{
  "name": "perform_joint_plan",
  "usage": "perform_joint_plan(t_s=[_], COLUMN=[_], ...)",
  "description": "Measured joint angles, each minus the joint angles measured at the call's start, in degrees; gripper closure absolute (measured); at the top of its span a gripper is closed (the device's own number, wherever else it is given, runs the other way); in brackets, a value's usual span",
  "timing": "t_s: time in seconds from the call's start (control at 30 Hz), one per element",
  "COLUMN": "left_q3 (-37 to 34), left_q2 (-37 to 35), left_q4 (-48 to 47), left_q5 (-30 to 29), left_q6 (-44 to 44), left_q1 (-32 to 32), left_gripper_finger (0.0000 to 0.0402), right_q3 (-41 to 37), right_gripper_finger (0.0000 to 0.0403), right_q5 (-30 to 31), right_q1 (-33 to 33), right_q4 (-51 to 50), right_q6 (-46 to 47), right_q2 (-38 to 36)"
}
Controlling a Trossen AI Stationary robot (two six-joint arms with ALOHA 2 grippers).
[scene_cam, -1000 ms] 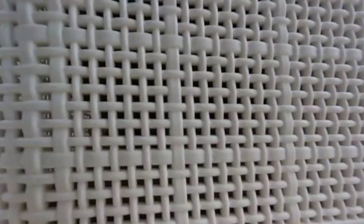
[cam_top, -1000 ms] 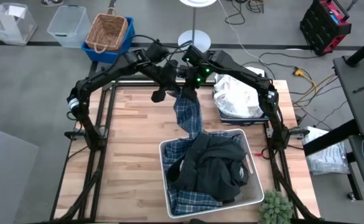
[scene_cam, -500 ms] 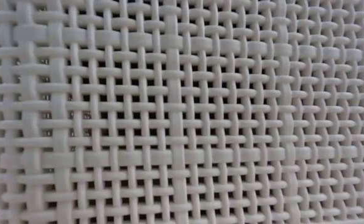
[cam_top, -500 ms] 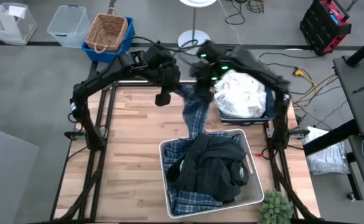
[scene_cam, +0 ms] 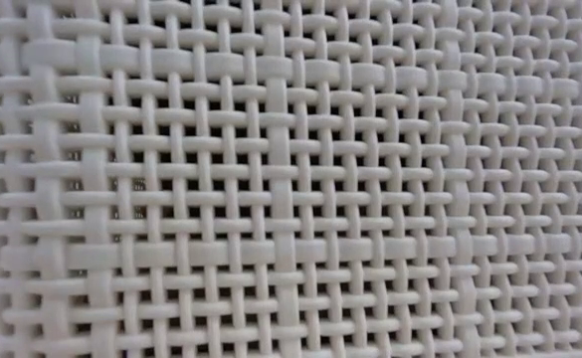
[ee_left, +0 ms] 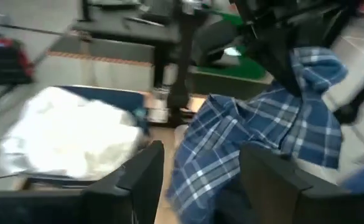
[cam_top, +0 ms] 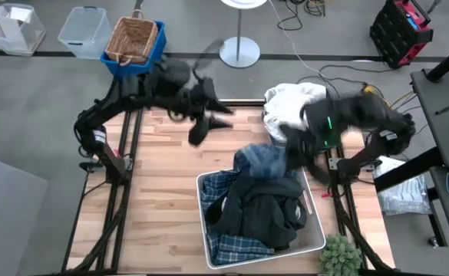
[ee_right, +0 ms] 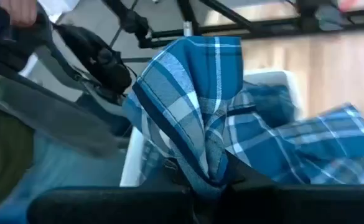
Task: Sort clothes
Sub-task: Adjust the blue long sleeve shirt in the white bin
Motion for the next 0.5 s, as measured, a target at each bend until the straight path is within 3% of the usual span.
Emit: perform_joint_plan(t_s=[0.07,0.2,0.33,0.5], left_q3=[-0.16,-0.51,-0.02,1.31], left_q2=[0.61,3.59,6.76,10.37], left_q4=[-0.33,-0.18,8.4,16.49], left_q5=[-1.03,-8.72,-19.77,-22.93], left_q6=[-0.66,1.62,-0.28,-2.44], left_q1=[-3.86,-12.43,-19.73,-24.86], left_gripper_finger=[0.0218,0.0243,0.0272,0.0307], right_q3=[-5.56,-19.31,-31.08,-45.54], right_gripper_finger=[0.0394,0.0394,0.0394,0.0394], right_q5=[6.96,12.2,11.22,9.47], right_q1=[9.49,21.61,24.38,23.25], right_q4=[6.22,20.58,32.92,42.27], right_q6=[2.94,8.04,15.35,26.25], right_q2=[-2.12,-5.55,-10.69,-18.03])
